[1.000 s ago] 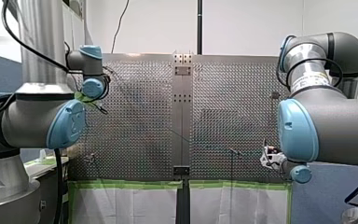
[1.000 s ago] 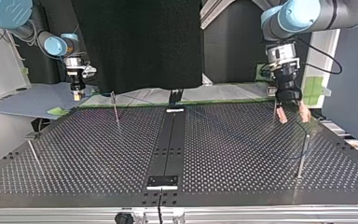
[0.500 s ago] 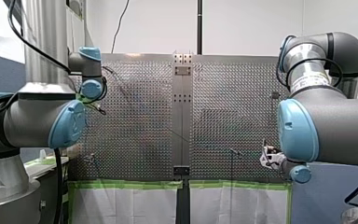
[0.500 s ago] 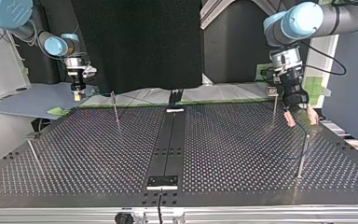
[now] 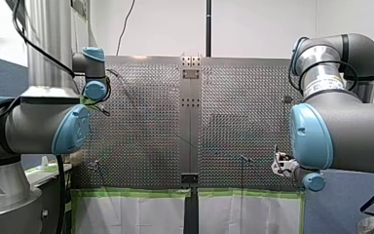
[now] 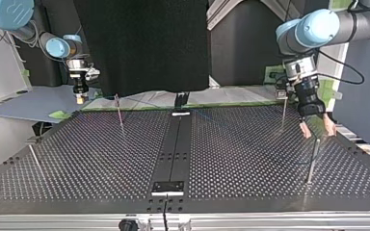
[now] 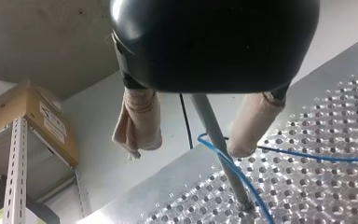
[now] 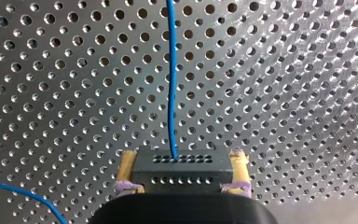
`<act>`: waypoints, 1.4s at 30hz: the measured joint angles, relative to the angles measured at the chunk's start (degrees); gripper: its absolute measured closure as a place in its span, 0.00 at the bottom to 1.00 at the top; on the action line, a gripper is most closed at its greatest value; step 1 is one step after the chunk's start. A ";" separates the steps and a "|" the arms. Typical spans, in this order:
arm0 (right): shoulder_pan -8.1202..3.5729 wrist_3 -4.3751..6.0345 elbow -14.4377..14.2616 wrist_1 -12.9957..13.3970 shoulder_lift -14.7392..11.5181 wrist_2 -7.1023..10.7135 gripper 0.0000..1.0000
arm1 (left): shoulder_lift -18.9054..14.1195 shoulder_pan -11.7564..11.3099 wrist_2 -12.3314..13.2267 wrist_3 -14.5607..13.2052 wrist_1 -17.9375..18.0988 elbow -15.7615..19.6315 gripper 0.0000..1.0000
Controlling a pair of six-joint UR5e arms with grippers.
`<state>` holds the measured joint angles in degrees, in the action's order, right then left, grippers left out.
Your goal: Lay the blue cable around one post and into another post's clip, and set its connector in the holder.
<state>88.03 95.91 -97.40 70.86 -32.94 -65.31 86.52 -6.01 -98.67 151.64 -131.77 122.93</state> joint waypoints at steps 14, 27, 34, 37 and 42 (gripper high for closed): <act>0.02 -0.08 -0.01 0.00 -0.01 0.00 1.00 | 3.76 -1.62 -0.98 1.17 -1.34 -4.42 0.00; 0.15 -0.16 -0.02 -0.17 0.00 -0.11 1.00 | 7.33 -2.10 0.65 -0.57 -4.42 -9.93 0.00; 0.25 -0.17 -0.02 -0.29 0.00 -0.25 1.00 | 9.52 -2.51 0.41 -0.59 -5.78 -12.41 0.00; 0.25 -0.17 -0.01 -0.31 0.00 -0.30 1.00 | 9.70 -2.90 0.23 -0.53 -5.86 -12.68 0.00; 0.11 -0.10 -0.01 -0.31 -0.02 -0.35 1.00 | 10.00 -3.90 0.12 -0.16 -5.88 -12.74 0.00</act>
<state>88.13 95.80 -97.41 70.55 -32.96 -65.66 96.51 -9.91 -98.55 151.48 -137.64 110.19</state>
